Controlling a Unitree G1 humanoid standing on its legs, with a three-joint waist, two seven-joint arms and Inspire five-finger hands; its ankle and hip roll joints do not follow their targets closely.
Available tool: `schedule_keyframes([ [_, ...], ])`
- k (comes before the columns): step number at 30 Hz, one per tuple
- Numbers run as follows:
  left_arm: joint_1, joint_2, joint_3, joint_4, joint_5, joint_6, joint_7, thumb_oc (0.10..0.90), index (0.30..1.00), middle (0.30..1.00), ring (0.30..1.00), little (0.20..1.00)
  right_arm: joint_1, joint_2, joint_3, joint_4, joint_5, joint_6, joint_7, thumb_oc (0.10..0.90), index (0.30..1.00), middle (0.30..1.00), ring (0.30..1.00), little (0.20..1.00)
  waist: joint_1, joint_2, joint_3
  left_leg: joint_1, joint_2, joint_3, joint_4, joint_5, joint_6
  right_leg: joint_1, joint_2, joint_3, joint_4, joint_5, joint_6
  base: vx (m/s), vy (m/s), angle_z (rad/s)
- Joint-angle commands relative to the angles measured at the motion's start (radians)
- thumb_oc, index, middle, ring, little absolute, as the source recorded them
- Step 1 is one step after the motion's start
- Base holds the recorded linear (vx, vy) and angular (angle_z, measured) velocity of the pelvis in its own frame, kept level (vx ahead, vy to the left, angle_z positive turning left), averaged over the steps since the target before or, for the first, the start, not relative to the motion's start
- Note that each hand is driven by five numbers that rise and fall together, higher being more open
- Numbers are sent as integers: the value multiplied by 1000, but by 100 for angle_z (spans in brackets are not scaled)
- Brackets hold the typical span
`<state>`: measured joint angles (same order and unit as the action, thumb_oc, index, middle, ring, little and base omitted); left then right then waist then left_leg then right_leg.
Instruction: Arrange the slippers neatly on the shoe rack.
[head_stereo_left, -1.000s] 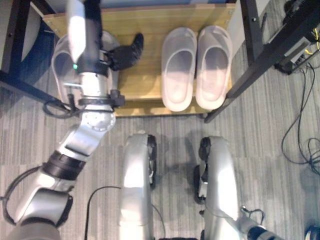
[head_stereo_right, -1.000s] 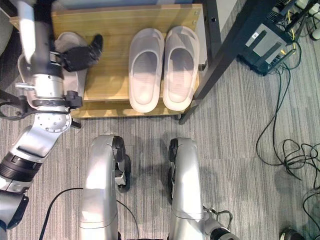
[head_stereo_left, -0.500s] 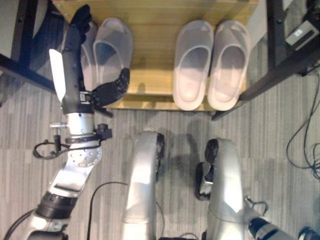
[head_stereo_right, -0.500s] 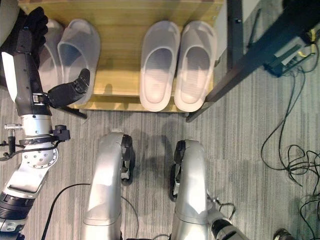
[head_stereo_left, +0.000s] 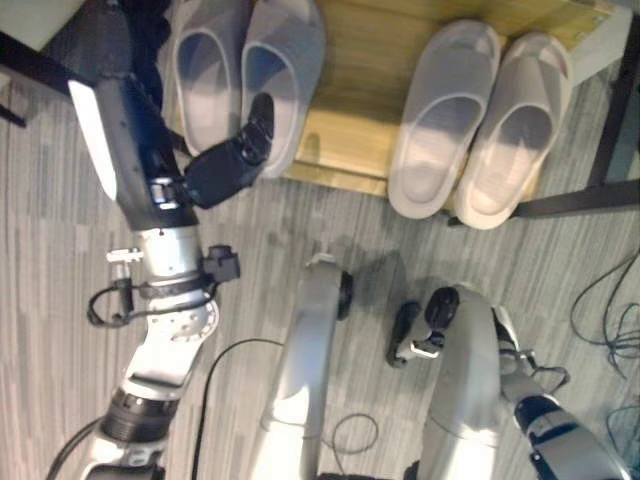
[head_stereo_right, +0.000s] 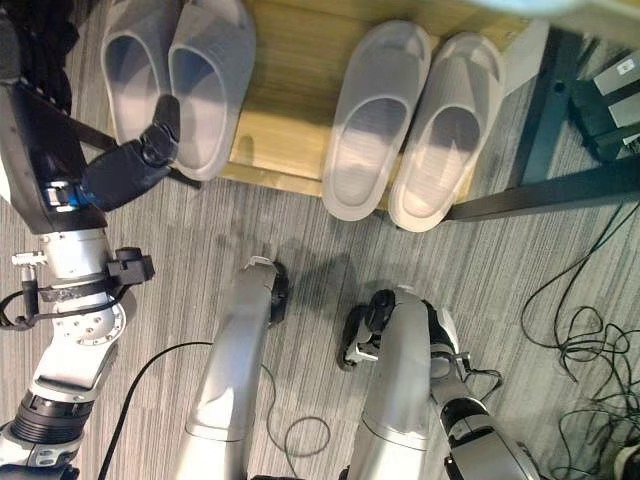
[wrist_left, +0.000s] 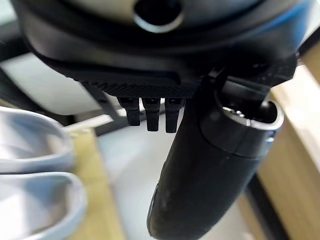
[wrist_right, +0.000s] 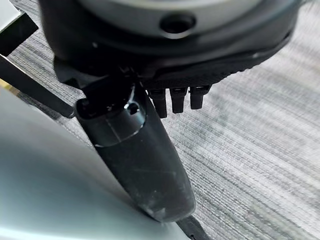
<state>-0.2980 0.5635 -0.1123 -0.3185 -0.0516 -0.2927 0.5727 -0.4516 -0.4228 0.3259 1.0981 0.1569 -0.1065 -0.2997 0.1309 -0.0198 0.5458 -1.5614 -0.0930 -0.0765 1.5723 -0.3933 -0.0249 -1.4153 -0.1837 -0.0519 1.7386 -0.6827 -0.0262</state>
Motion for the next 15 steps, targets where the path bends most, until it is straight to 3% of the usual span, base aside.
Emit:
schedule_keyframes([
  [1, 38, 18, -73, -121, -42, -114, -72, 800, 900, 900, 900, 900, 39, 84, -12, 31, -4, -35, -26, 800, 900, 900, 900, 900, 9, -12, -184, -8, -1, -65, -111, -21, 26, -74, -29, 27, -216, 165, -9, -41, -19, 17],
  [5, 103, 21, -111, -101, -82, -102, -113, 800, 900, 900, 900, 900, 64, 95, -18, 38, -6, -36, -39, 800, 900, 900, 900, 900, 10, -15, -223, 40, -5, -82, -235, 32, 17, -15, -38, -6, -333, 196, -7, -46, -17, 27],
  [10, 172, 17, -162, -89, -161, -98, -164, 800, 900, 900, 900, 900, 91, 120, 7, 51, -29, -27, -47, 800, 900, 900, 900, 900, 12, -16, -223, 151, 7, -88, -334, 56, 23, 93, -35, -36, -448, 225, 6, -26, 26, 4],
  [15, 258, 46, -244, -34, -189, -79, -212, 800, 900, 900, 900, 900, 170, 158, 21, 82, -62, -7, -38, 800, 900, 900, 900, 900, 6, -32, -248, 393, 39, -122, -582, 122, 20, 324, -35, -98, -682, 270, 24, 17, -24, 7],
])
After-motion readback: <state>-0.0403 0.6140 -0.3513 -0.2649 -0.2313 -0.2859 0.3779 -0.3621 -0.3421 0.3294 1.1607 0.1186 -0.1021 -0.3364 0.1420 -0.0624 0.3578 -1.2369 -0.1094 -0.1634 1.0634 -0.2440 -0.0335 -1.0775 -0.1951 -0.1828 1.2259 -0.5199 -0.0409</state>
